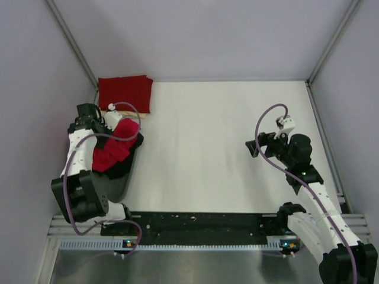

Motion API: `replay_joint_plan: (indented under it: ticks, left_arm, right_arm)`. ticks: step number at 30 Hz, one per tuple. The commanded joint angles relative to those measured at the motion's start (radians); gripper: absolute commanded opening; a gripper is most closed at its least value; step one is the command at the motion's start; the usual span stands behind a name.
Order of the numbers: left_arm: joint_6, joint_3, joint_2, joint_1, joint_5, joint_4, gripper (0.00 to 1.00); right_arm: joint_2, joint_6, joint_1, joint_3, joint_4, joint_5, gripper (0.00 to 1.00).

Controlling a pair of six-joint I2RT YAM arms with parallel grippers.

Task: Fold and stack the t-shirts
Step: Grab crumpled tshirt from the corner of the board with the left arm, then move the tshirt to the center of the board

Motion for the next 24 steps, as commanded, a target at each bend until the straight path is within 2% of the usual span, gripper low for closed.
replay_joint_plan:
  ticks: [1,8,10,13,15,17,19,21,24]
  left_arm:
    - [-0.042,0.098,0.073,-0.008,-0.096,0.015,0.0]
    - [-0.129,0.232,-0.079,-0.012,-0.043,0.025,0.0]
    - [-0.16,0.302,-0.154,-0.017,0.057,0.029,0.0]
    - [-0.215,0.42,-0.244,-0.057,0.126,0.067,0.0]
    - [-0.257,0.523,-0.271,-0.1,0.236,0.075,0.0]
    - [-0.35,0.664,-0.231,-0.141,0.353,0.032,0.0]
    - [-0.386,0.739,-0.188,-0.257,0.396,0.015,0.0]
    - [-0.369,0.758,-0.154,-0.475,0.324,0.026,0.0]
    - [-0.381,0.798,-0.065,-0.725,0.341,0.014,0.0]
  right_arm:
    - [-0.018,-0.002,-0.001,0.022,0.014,-0.005,0.92]
    - [-0.024,0.001,0.0,0.031,0.005,-0.005,0.92]
    - [-0.022,0.001,0.0,0.041,-0.003,-0.01,0.92]
    - [-0.021,0.002,0.0,0.058,-0.011,-0.025,0.92]
    - [-0.021,0.004,0.0,0.069,-0.012,-0.035,0.92]
    - [-0.022,0.013,0.0,0.08,-0.015,-0.044,0.92]
    - [-0.024,0.027,-0.001,0.097,-0.015,-0.057,0.92]
    - [-0.028,0.048,0.0,0.114,-0.017,-0.071,0.92]
    - [-0.024,0.094,-0.003,0.161,-0.064,-0.021,0.93]
